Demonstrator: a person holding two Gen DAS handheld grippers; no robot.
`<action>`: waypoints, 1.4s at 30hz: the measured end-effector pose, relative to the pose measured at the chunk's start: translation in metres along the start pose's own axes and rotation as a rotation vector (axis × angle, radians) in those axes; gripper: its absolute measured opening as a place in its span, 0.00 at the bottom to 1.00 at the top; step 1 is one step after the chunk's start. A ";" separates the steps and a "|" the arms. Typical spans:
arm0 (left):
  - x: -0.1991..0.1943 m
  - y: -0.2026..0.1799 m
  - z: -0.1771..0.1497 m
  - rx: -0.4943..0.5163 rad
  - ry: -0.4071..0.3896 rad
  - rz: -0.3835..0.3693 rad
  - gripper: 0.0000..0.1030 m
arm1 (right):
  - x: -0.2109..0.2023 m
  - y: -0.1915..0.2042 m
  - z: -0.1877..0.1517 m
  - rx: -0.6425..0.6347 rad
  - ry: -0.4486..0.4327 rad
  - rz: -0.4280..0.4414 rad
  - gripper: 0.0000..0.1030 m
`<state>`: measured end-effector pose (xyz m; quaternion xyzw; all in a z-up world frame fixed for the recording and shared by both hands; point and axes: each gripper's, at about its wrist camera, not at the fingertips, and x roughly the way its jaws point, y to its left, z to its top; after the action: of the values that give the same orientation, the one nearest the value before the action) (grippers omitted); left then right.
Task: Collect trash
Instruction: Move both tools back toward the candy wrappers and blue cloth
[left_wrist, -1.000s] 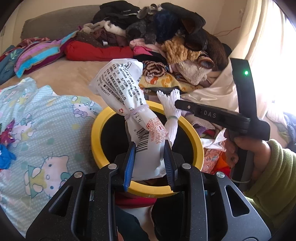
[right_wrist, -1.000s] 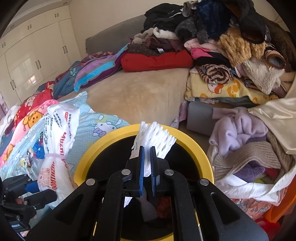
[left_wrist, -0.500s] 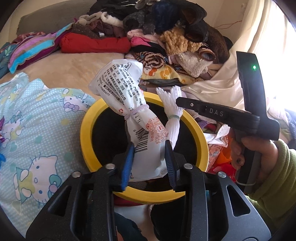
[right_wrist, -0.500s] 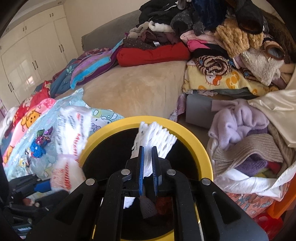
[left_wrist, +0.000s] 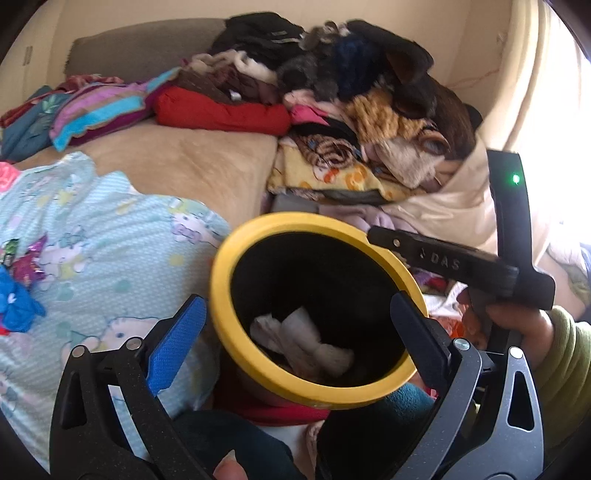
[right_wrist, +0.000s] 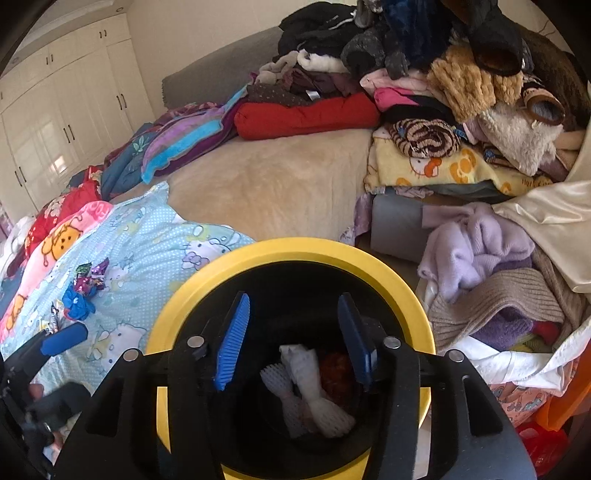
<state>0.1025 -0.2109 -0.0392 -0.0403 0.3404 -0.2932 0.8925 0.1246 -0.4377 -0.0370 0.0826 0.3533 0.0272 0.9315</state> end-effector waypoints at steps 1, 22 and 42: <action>-0.004 0.003 0.001 -0.005 -0.012 0.012 0.89 | -0.002 0.003 0.001 -0.002 -0.007 0.002 0.49; -0.068 0.043 0.009 -0.071 -0.163 0.143 0.89 | -0.033 0.051 0.008 -0.006 -0.105 0.081 0.65; -0.121 0.093 0.000 -0.142 -0.265 0.292 0.89 | -0.044 0.128 0.001 -0.146 -0.166 0.163 0.71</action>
<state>0.0767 -0.0677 0.0062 -0.0916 0.2420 -0.1283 0.9574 0.0933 -0.3170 0.0147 0.0452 0.2642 0.1216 0.9557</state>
